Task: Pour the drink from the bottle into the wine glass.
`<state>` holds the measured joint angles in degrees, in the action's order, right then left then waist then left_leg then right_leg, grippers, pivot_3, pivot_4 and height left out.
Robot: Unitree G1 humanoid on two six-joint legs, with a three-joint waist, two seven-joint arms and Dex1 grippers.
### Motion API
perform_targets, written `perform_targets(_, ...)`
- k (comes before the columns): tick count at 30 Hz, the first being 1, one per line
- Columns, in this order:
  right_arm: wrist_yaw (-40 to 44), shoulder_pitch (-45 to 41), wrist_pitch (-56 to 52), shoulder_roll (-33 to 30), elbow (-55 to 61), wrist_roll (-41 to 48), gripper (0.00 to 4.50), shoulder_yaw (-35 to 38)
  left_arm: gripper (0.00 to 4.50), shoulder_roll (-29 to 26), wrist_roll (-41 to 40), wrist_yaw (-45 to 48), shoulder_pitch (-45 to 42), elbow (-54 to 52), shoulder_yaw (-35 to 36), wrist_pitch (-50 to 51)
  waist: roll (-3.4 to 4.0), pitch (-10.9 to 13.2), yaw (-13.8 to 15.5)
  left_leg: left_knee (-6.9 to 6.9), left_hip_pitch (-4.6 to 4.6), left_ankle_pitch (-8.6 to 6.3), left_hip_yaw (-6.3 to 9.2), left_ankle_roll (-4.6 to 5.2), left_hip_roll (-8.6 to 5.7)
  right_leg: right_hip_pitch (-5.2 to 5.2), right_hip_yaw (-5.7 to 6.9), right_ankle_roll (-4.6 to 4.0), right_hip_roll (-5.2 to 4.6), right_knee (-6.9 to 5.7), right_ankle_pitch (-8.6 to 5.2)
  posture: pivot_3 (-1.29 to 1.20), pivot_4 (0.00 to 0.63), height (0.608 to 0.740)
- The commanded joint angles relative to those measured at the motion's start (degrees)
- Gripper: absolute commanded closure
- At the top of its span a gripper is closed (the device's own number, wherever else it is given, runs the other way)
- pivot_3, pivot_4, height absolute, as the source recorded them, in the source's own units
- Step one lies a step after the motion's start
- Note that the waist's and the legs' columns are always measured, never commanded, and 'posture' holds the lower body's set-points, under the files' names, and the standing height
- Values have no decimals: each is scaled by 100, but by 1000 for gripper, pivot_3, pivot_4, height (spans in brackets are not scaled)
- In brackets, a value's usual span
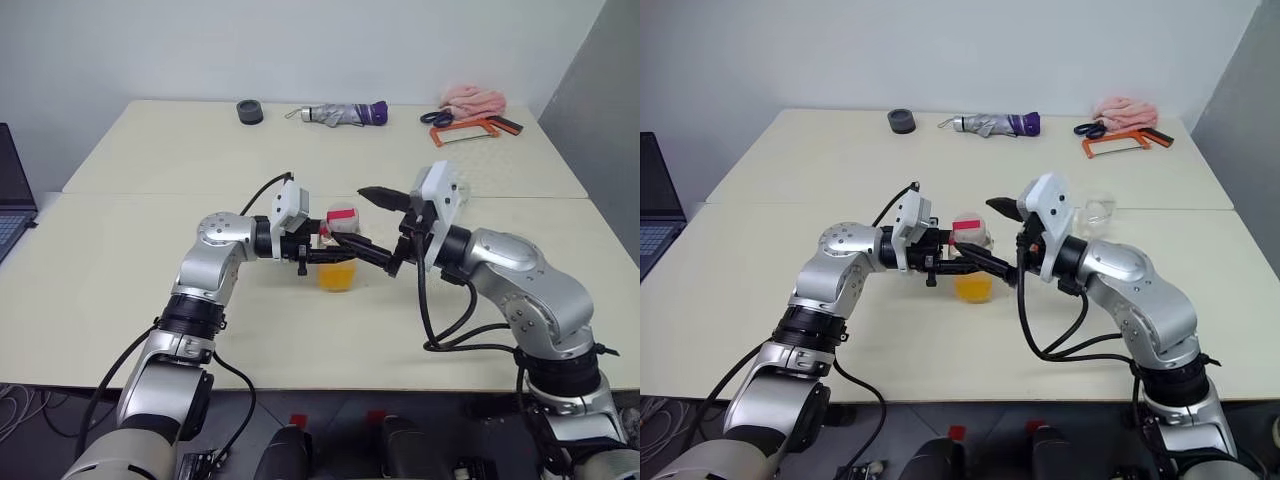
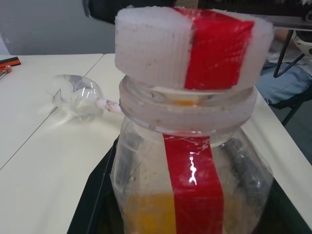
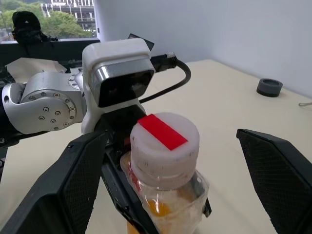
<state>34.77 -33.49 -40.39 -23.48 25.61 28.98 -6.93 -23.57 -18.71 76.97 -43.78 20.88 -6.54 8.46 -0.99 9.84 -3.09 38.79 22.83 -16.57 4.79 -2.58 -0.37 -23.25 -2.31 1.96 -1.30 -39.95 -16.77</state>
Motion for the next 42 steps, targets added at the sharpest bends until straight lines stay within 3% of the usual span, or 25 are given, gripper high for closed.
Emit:
perform_targets(1, 33, -212, 152, 59, -45, -91, 0, -67, 2738, -5, -57, 20, -162, -147, 55, -76, 0, 0, 0, 0, 0, 0, -1, 0, 0, 0, -1, 0, 0, 0, 0, 0, 150, 740)
perform_targets(12, 163, -354, 263, 127, -315, -239, 0, -218, 2738, 8, -48, 4, -141, -146, 55, -94, 0, 0, 0, 0, 0, 0, 0, 0, 0, 0, 0, 0, -1, 0, 0, 0, 150, 740)
perform_targets(15, 156, -339, 271, 181, -326, -238, 636, -183, 2738, 7, -50, -2, -128, -155, 57, -90, 0, 0, -1, 0, 0, 0, 0, 0, 0, 0, 0, 0, -1, 0, 0, 0, 150, 740)
perform_targets(21, 145, -276, 355, 226, -314, -272, 2643, -147, 2739, 20, -56, -20, -92, -182, 53, -87, 0, 0, -1, 0, 0, 0, 0, 0, 0, 0, 0, 0, -1, 0, 0, 0, 150, 740)
perform_targets(31, -153, 35, 2060, 233, -317, -1356, 2762, -161, 2759, 27, -85, -65, -4, -266, 59, -47, 0, 0, -1, 0, 0, 0, -2, -1, -1, -1, -1, 0, -1, -1, 0, 0, 150, 740)
perform_targets(38, -596, 406, 1226, 481, 56, -216, 2769, 923, 2759, -7, -120, -188, 93, -366, 121, 32, 0, 0, 16, 0, 1, 1, 2, -1, 6, -1, -1, 0, -5, -2, 0, 0, 150, 740)
perform_targets(40, -664, 687, 1285, 263, 20, -281, 2769, 1292, 2759, -30, -144, -247, 126, -390, 168, 68, 0, 0, 30, 0, 1, 0, 1, -1, 4, 0, -1, 0, -6, -2, 0, 0, 150, 740)
perform_targets(42, -883, 1458, 1899, -151, -278, -1032, 2769, 1761, 2759, -55, -192, -355, 179, -430, 265, 124, -2, -1, 84, 0, 1, 0, 2, 0, 1, 2, 0, 0, -6, 0, 0, 0, 150, 740)
